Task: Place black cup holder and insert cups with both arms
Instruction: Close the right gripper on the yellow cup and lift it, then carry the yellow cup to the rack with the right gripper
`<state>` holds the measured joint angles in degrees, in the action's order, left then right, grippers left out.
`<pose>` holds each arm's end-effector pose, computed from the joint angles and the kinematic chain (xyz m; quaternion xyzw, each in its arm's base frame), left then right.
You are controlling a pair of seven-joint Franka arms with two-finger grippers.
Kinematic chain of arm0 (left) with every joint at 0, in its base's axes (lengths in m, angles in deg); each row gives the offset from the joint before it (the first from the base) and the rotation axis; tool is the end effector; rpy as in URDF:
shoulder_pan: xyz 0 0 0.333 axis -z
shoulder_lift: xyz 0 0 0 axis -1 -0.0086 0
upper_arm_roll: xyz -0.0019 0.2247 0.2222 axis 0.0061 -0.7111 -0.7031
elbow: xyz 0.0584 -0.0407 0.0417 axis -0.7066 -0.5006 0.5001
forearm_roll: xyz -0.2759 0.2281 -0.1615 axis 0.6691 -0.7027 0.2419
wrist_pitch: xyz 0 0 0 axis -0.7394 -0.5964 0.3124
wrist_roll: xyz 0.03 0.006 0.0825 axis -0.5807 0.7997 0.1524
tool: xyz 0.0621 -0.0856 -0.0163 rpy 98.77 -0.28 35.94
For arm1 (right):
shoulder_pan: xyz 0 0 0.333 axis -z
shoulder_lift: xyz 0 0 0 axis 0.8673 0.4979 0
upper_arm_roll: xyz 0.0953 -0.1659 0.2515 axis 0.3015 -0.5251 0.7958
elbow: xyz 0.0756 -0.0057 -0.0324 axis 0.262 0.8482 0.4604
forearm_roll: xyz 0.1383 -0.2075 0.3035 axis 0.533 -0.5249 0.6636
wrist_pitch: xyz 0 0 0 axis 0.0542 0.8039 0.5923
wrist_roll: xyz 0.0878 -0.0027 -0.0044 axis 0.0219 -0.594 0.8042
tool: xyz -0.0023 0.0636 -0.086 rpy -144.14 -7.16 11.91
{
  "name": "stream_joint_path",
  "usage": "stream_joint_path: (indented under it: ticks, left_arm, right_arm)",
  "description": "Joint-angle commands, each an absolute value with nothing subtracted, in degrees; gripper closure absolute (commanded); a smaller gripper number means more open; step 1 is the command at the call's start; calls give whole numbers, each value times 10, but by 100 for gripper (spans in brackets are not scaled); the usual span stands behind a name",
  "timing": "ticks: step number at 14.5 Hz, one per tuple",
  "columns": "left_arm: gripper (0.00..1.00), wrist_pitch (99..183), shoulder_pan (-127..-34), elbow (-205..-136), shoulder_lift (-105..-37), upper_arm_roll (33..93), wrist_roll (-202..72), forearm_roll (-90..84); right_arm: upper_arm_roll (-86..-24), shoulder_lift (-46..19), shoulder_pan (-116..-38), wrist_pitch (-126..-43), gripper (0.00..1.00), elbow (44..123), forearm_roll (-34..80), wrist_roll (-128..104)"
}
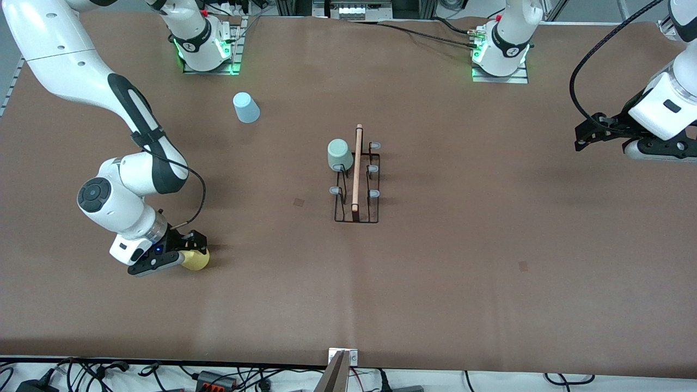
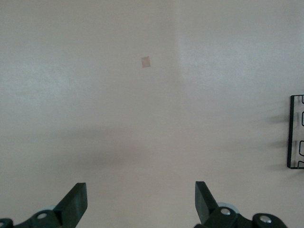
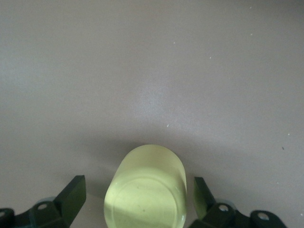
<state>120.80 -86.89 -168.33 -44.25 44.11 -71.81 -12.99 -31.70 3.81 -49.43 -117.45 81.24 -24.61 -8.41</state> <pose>0.5553 -0.0184 0.5804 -0.9997 0.0230 -0.0007 0.0064 0.6966 0.0620 0.2200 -0.9800 -0.1578 -0.1145 0.0402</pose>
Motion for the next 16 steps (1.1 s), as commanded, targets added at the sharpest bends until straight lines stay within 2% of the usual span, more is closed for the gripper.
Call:
stream_joint_path:
  ticks: [1,2,3,7,9,12,16]
  left_arm:
    - [0,1207,-868,-1689,-437,438,-731,-128]
    - [0,1208,-868,-1689,-437,438,-731,-128]
    - [0,1208,-868,-1689,-437,438,-731,-128]
    - [0,1207,-868,-1689,-437,438,-731,-128]
    - [0,1208,-869,-1689,-437,438,-731,-128]
    - [0,1207,-869,-1689,-437,438,-731,-127]
    - [0,1206,-870,-1689,-437,437,-731,-127]
  right_arm:
    - [-322,37,-496,-1176,0,817,-246,-84]
    - [-325,37,-495,-1176,0,819,-246,-80]
    - [-327,37,-495,-1176,8,819,-246,-77]
    - [-328,33,-494,-1176,64,815,-247,-75]
    - [-328,27,-496,-1174,80,814,-247,-75]
    - [-327,-6,-502,-1146,85,814,-246,-82]
    - [-327,-109,-572,-1032,85,818,-244,-252]
